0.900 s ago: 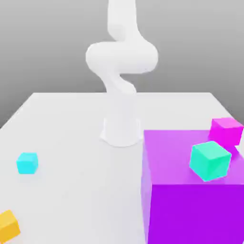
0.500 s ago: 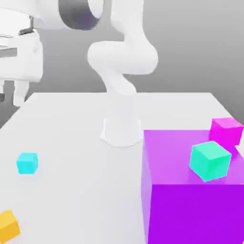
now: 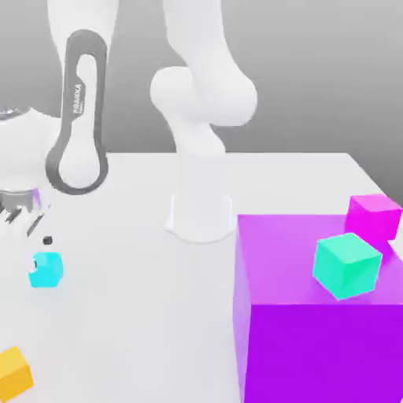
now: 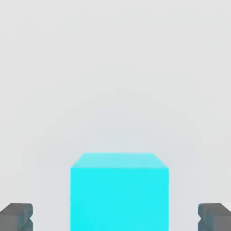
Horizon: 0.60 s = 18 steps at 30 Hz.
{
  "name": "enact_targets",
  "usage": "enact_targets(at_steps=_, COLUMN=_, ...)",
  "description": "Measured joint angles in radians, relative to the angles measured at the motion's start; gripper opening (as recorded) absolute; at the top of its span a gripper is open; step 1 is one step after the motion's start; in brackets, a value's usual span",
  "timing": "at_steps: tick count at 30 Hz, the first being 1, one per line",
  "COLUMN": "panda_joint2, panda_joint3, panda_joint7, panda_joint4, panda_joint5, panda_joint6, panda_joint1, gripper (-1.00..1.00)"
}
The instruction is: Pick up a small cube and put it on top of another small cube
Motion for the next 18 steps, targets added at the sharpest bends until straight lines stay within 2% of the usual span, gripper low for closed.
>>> enact_targets(at_steps=1, panda_joint2=0.02, panda_joint3=0.027, panda_joint7=-0.012, panda_joint4=0.004, panda_joint5=0.016, panda_joint6=0.016, panda_joint1=-0.023, gripper=-1.0)
enact_targets(at_steps=8, panda_joint2=0.017, panda_joint3=0.026, panda_joint7=-0.007, panda_joint4=0.003, panda_joint5=0.01, panda_joint6=0.014, panda_joint1=-0.023, gripper=-1.0)
enact_targets(at_steps=14, panda_joint2=-0.181, panda_joint3=-0.119, panda_joint7=0.175, panda_joint4=-0.041, panda_joint5=-0.233, panda_joint6=-0.133, panda_joint1=0.064, gripper=-1.0)
enact_targets(at_steps=18, panda_joint2=-0.278, panda_joint3=-0.035, panda_joint7=0.126, panda_joint4=0.007, panda_joint5=-0.261, panda_joint6=-0.272, panda_joint1=0.194, gripper=-1.0)
